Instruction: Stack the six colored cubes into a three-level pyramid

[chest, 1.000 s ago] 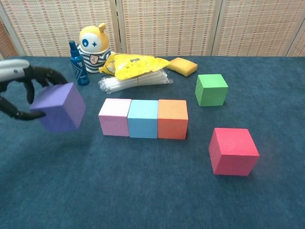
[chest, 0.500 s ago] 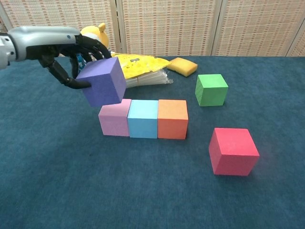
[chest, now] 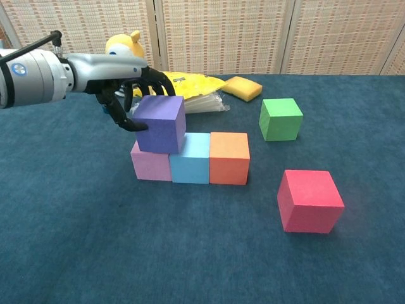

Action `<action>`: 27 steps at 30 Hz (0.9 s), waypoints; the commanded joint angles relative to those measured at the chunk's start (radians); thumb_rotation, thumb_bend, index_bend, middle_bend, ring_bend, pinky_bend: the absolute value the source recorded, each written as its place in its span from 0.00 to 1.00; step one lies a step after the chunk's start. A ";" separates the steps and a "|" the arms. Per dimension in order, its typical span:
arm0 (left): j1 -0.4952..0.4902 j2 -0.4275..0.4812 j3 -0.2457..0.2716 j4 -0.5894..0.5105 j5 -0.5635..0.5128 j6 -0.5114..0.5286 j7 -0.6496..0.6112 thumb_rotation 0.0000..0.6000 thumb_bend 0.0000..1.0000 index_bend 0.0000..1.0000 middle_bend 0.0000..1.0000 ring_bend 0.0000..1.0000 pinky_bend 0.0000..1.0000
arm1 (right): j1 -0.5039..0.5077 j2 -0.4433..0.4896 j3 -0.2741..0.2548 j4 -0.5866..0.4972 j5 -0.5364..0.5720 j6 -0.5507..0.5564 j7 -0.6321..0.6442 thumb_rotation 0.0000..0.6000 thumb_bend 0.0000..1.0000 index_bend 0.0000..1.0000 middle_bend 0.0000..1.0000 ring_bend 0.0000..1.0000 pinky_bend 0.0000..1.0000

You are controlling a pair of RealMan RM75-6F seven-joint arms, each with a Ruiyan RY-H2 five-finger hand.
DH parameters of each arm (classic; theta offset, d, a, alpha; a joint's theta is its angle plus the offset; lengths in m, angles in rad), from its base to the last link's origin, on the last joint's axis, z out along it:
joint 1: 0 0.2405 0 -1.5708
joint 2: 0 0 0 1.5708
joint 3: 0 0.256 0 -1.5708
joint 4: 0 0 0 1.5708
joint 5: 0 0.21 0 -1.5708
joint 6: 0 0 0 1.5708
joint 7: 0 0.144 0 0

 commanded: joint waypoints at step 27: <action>-0.096 -0.046 0.025 0.015 -0.128 0.039 0.079 1.00 0.36 0.34 0.38 0.31 0.43 | -0.011 -0.002 0.017 0.031 0.004 -0.022 0.026 1.00 0.17 0.09 0.22 0.24 0.45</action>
